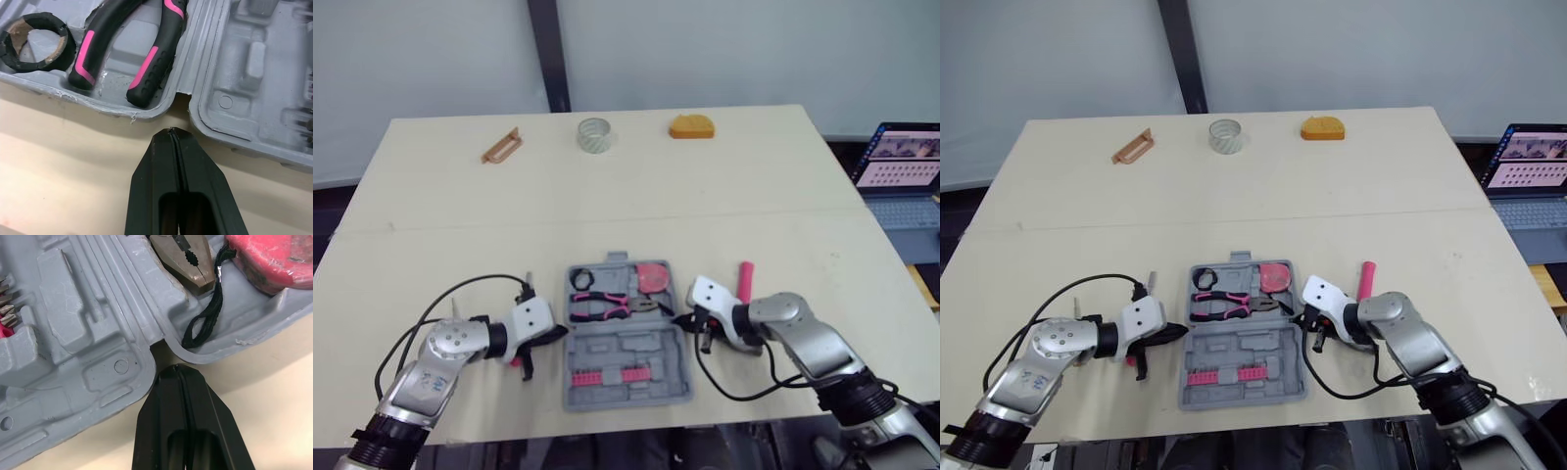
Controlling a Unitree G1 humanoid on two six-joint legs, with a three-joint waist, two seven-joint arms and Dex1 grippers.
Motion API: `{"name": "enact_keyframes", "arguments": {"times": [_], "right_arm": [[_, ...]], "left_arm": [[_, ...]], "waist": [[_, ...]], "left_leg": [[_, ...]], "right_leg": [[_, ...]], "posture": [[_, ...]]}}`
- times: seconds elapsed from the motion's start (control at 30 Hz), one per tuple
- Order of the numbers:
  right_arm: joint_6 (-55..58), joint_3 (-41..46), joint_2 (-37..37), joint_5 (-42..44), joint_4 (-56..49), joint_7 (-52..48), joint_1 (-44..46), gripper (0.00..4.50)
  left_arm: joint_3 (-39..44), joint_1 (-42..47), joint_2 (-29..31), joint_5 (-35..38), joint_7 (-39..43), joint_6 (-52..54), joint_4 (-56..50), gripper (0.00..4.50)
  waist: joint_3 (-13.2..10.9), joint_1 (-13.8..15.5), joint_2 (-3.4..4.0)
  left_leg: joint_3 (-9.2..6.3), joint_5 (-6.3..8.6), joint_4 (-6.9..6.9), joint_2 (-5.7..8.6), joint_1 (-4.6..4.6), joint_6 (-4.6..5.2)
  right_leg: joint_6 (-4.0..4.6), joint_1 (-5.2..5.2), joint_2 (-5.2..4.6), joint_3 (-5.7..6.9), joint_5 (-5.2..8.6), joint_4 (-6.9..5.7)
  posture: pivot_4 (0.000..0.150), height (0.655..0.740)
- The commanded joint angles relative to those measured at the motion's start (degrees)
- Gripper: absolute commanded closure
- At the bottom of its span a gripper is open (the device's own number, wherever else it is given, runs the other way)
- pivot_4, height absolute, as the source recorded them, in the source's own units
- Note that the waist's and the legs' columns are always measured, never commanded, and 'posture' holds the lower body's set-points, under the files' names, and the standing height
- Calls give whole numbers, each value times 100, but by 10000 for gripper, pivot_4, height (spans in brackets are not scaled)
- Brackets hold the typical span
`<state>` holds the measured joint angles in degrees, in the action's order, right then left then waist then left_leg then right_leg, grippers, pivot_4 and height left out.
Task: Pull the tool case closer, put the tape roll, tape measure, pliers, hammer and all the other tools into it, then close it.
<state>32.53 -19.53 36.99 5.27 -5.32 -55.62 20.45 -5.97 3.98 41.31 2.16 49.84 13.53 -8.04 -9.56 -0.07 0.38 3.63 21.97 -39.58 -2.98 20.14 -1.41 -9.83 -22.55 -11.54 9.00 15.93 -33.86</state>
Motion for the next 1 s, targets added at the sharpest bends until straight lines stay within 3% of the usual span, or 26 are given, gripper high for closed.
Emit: {"name": "enact_keyframes", "arguments": {"times": [0.03, 0.23, 0.33, 0.47, 0.67, 0.8, 1.0], "right_arm": [[-6, 426, 191, 190, -121, -65, -70, 44750], [223, 1406, 560, 950, -586, -244, -415, 44750], [484, 2471, 690, 1739, -616, -373, -717, 44750], [468, 3517, 990, 2134, 99, -509, -1133, 32085], [-142, 4438, 1333, 2109, 1250, -514, -1542, 413], [-634, 4678, 1393, 1939, 2042, -400, -1554, 85], [-971, 4674, 1342, 1884, 2477, -267, -1416, 85]], "left_arm": [[310, 72, 66, 175, -14, -87, 6, 45000], [1014, 85, 113, 810, 53, 393, -337, 45000], [1797, -163, 292, 1319, 130, 805, -498, 45000], [2733, -621, 588, 1559, 133, 953, -224, 32308], [4095, -1228, 674, 1707, -33, 841, 607, 1105], [4484, -1454, 647, 1584, -132, 461, 1289, 351], [4501, -1533, 607, 1597, -267, 196, 1491, 351]], "waist": [[0, 6, 0], [0, 0, 0], [-1, 1, -1], [-1, 2, -1], [-1, -7, 0], [-1, -19, 0], [-1, -11, -1]], "left_leg": [[0, 0, 0, 0, 0, 0], [0, 0, 1, 0, 1, 0], [-1, 0, 1, 0, 3, 1], [-1, 1, 3, -1, 0, 1], [1, 2, 5, 0, -1, 3], [5, 2, 7, -1, -3, 3], [6, 2, 10, 0, -3, 3]], "right_leg": [[0, 0, 0, 0, 0, 0], [0, -1, 0, 1, 0, 1], [-1, -1, 0, 1, -1, 1], [-2, 0, 0, 0, -1, 3], [-2, 1, 0, -1, -1, 5], [-2, 1, 0, -2, -1, 7], [-2, 1, -1, -3, -1, 7]], "posture": [[1500, 7400], [1500, 7400], [1500, 7400], [1500, 7400], [1500, 7400], [1500, 7400], [1500, 7400]]}}
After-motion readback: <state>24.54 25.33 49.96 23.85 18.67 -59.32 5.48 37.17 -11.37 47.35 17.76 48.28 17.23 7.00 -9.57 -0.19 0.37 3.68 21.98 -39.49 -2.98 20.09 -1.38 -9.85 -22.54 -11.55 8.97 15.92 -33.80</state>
